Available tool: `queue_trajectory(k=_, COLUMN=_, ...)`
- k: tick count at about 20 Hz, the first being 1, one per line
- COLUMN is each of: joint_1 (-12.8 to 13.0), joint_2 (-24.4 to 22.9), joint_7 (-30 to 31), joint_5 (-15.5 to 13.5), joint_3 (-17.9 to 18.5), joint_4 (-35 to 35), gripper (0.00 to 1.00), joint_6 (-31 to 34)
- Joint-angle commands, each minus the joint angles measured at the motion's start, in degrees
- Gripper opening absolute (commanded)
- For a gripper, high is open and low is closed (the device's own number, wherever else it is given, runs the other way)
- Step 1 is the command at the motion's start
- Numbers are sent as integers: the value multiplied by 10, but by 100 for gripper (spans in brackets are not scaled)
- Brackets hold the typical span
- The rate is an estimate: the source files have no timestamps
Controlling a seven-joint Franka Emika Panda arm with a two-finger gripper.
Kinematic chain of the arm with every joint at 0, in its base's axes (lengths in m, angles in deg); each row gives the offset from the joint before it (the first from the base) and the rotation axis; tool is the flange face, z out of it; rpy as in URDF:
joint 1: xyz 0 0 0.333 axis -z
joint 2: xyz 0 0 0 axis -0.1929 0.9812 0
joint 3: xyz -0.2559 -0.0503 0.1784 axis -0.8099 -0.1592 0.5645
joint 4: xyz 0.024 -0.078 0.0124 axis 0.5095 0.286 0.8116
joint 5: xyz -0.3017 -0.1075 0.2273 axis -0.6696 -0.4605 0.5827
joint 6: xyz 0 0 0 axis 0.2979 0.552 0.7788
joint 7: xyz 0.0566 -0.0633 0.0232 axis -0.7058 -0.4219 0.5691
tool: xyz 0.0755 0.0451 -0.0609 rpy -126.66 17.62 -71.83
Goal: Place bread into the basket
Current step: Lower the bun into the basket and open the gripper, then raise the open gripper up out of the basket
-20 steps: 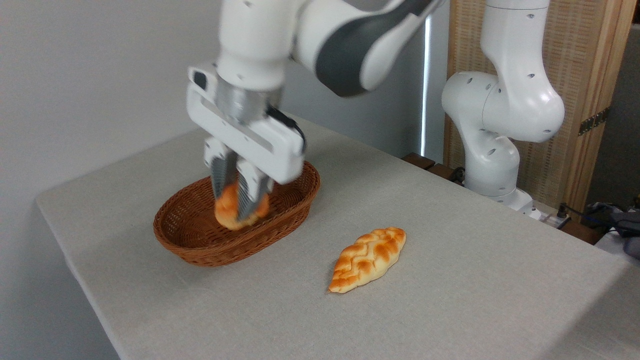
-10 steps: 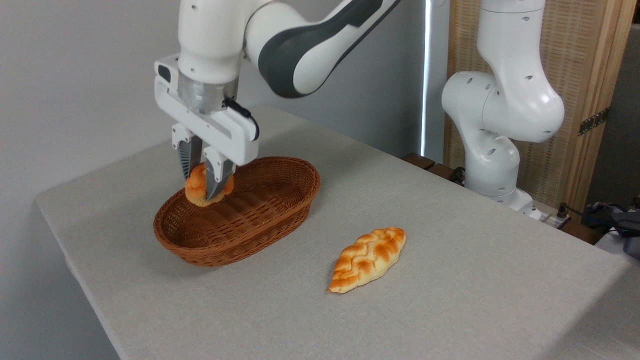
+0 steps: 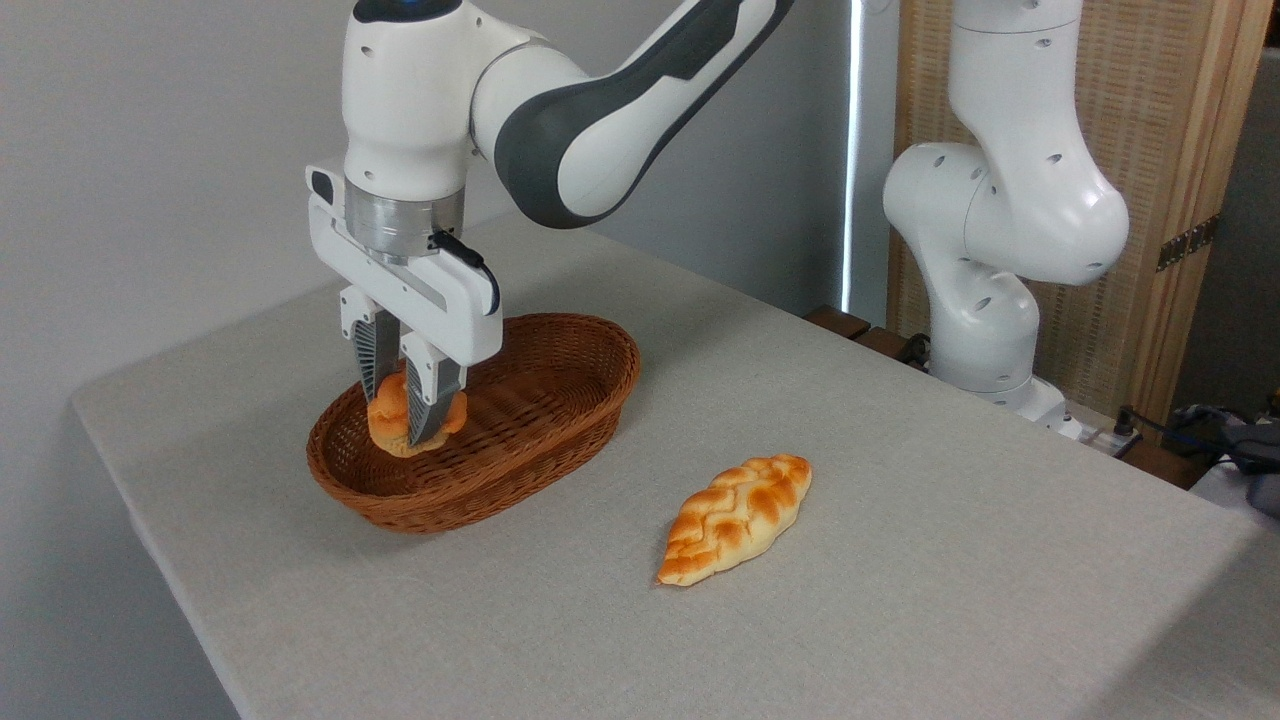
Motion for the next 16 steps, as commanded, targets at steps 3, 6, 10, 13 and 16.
queue_trajectory(k=3, joint_1=-4, joint_2=4, joint_7=0, joint_5=9, joint_3=-4, joint_4=-6, gripper=100, joint_6=0)
queue_trajectory(k=6, joint_1=-4, joint_2=4, joint_7=0, joint_5=9, joint_3=-4, joint_4=-6, gripper=100, joint_6=0)
queue_trajectory(k=10, joint_1=-4, joint_2=0, joint_7=1, joint_5=8, joint_3=-4, joint_4=-7, gripper=100, joint_6=1)
queue_trajectory(k=13, joint_1=-4, joint_2=-17, joint_7=1, joint_5=7, joint_3=1, joint_4=-11, gripper=100, joint_6=0)
queue_trajectory(k=16, joint_1=-6, joint_2=-29, joint_7=3, joint_5=9, joint_3=3, joint_4=-38, gripper=100, joint_6=33)
